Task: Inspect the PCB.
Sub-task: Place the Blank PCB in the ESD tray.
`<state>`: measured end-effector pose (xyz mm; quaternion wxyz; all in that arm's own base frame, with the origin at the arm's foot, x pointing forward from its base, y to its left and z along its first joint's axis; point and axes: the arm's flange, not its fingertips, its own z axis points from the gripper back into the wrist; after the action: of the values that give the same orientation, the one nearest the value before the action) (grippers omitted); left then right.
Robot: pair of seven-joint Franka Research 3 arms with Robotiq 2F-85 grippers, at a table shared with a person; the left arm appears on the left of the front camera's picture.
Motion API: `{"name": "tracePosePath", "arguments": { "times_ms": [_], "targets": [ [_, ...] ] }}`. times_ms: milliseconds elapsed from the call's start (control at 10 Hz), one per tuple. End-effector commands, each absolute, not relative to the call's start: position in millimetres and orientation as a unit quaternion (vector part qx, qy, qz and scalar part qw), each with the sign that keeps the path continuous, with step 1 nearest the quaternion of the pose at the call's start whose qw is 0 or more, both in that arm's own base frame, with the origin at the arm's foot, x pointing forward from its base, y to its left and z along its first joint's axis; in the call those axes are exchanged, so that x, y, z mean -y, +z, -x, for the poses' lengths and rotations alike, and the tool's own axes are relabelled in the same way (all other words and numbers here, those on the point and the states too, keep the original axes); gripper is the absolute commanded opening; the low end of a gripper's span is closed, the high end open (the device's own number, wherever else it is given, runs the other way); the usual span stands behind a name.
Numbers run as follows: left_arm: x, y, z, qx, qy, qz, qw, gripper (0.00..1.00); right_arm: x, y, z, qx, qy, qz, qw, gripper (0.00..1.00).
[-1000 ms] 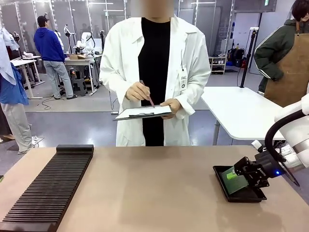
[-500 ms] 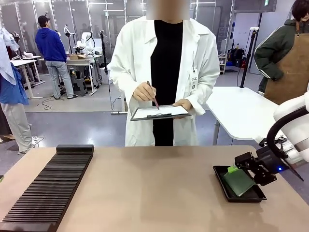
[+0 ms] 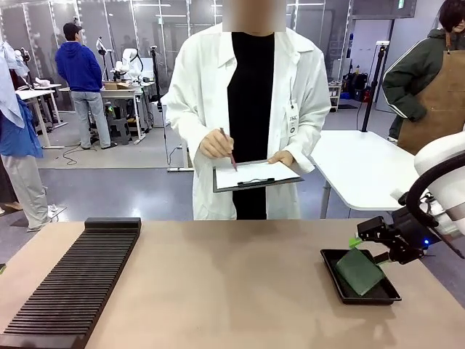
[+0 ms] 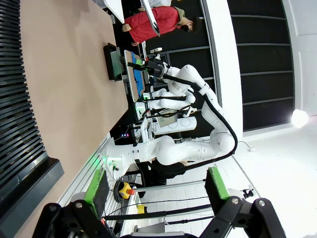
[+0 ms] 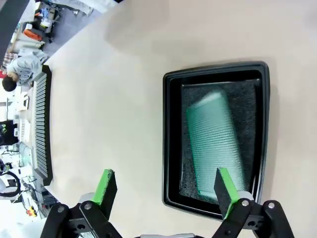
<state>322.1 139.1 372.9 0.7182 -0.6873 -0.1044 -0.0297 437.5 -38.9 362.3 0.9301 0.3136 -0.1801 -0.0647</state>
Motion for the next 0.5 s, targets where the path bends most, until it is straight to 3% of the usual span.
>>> {"name": "tracePosePath", "arguments": {
  "times_ms": [0,400],
  "targets": [
    [-139.1,377.1,-318.9,0.099,-0.029,0.685,0.721,1.0,31.2,376.8,-433.5,0.187,-0.07,-0.294,0.935,1.0],
    [-139.1,377.1,-318.9,0.099,-0.029,0.685,0.721,1.0,35.4,379.5,-437.0,0.194,-0.057,-0.306,0.93,1.0]
  ]
}}
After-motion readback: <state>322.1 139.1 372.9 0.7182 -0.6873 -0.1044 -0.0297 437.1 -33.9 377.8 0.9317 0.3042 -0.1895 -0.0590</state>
